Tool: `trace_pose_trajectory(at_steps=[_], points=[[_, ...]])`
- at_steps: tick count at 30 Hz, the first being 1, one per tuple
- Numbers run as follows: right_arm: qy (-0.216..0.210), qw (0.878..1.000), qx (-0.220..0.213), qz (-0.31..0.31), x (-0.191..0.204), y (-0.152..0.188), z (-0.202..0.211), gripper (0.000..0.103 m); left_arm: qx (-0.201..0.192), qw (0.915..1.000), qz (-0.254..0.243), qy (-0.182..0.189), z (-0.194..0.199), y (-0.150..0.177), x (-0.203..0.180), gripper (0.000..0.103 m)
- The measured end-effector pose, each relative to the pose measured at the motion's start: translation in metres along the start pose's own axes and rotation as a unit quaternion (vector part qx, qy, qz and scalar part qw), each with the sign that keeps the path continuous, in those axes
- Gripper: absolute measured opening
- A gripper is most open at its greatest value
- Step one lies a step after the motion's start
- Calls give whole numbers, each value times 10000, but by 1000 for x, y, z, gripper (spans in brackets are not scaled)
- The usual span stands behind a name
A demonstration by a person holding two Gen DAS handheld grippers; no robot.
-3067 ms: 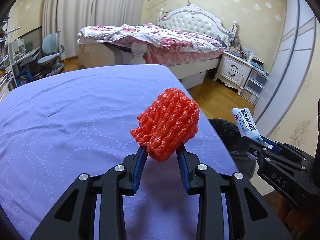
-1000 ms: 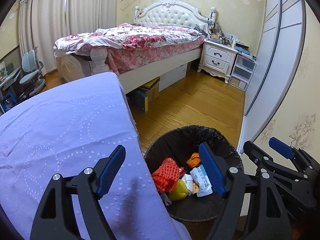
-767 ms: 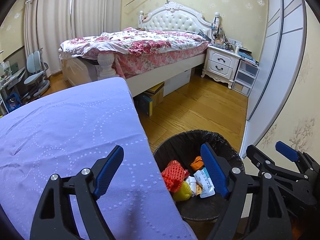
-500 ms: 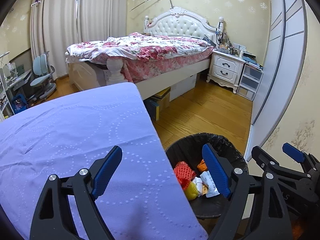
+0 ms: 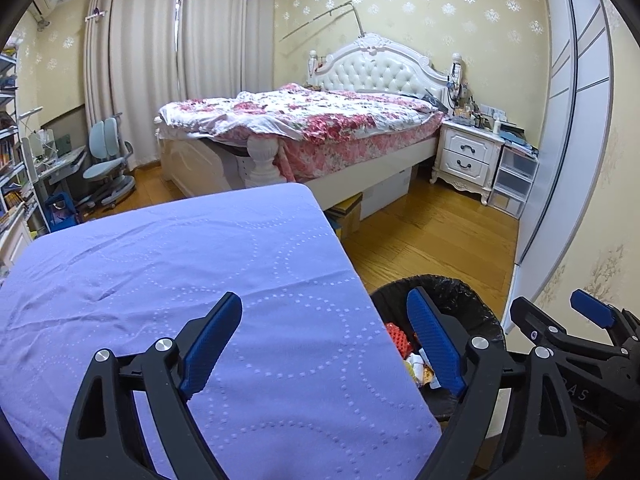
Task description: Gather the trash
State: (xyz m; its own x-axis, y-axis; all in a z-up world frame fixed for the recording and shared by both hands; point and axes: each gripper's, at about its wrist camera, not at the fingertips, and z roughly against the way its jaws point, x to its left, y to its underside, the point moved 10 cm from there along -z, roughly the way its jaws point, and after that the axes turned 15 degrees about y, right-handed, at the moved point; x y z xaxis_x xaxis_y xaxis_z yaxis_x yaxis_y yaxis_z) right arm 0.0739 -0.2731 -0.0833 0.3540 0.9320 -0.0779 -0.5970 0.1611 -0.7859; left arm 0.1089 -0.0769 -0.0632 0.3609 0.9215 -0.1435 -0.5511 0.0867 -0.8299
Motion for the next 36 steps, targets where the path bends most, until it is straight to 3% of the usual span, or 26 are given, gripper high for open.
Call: trace_pose_trajectory(at_steps=[18, 36], points=[[-113, 9989, -422, 150, 14, 5, 61, 95, -144, 9994, 211, -233, 47, 16, 27, 86], [-136, 9986, -495, 122, 14, 0, 75, 95, -180, 9994, 209, -222, 55, 18, 26, 86]])
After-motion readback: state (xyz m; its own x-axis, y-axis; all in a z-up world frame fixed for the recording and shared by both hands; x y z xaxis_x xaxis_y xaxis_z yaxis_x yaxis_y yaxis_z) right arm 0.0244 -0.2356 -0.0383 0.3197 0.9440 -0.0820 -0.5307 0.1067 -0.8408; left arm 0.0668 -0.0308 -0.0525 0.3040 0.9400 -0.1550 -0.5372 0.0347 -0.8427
